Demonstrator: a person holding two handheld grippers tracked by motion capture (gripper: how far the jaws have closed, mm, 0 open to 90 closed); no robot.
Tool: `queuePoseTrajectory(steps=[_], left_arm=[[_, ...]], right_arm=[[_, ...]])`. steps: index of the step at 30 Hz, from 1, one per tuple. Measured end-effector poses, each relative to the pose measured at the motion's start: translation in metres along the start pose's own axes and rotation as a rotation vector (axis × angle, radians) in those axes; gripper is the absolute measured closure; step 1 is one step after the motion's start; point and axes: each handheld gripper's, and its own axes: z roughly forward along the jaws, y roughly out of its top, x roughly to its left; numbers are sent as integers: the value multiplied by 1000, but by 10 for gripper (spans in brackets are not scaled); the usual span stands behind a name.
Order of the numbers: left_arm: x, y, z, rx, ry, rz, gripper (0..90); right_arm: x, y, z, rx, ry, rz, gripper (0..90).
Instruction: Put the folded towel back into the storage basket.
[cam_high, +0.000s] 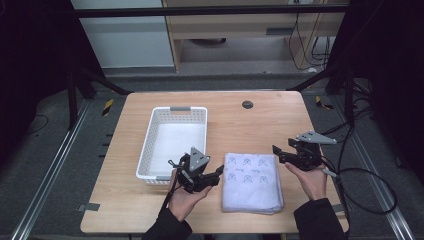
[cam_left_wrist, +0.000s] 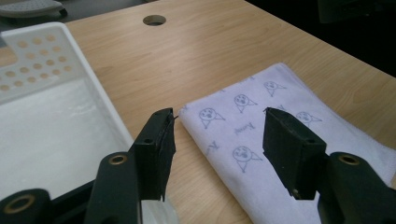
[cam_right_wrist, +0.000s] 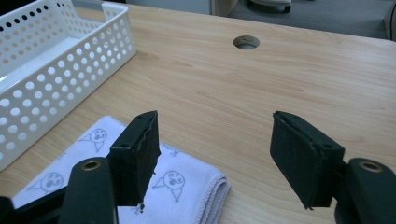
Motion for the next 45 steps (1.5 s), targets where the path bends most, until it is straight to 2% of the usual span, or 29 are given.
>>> queuePoseTrajectory(steps=[1, 4, 8, 11, 12, 15, 17, 21, 22, 36, 37, 40, 41, 42, 45], left_arm=[[-4, -3, 3, 12, 2, 12, 425], [-7, -6, 7, 30, -5, 13, 427], [-10, -12, 13, 46, -20, -1, 430], [-13, -16, 16, 62, -20, 6, 431], [-14, -18, 18, 67, -23, 3, 431], [-18, -22, 23, 80, -36, -7, 434], [-20, -24, 25, 90, -36, -1, 436], [-23, -28, 28, 100, -39, -8, 439], [-23, -29, 30, 103, -37, -9, 440], [-33, -47, 43, 153, -47, -23, 440], [-34, -49, 45, 161, -47, -20, 440], [-34, -51, 47, 171, -48, -23, 442], [-34, -52, 49, 174, -60, -33, 441], [-33, -53, 50, 177, -46, -32, 441], [-32, -55, 53, 184, -48, -52, 441]], right_arm=[[1, -1, 3, 9, -2, -2, 328], [1, -2, 5, 17, -1, 3, 326], [1, -6, 8, 25, 11, 11, 330], [-3, -13, 11, 44, 7, 23, 330], [-4, -15, 12, 50, 2, 13, 330], [-8, -26, 15, 76, -7, 25, 333], [-8, -30, 18, 84, 7, 32, 333], [-9, -36, 21, 104, 6, 28, 335], [-7, -38, 24, 120, -1, 13, 336], [-1, -48, 33, 145, 20, 10, 336], [-4, -52, 35, 151, 35, 44, 336], [-8, -57, 36, 162, 30, 48, 340], [-9, -58, 36, 164, 37, 63, 343], [-9, -58, 36, 164, 37, 63, 343], [-10, -61, 39, 175, 44, 72, 349]])
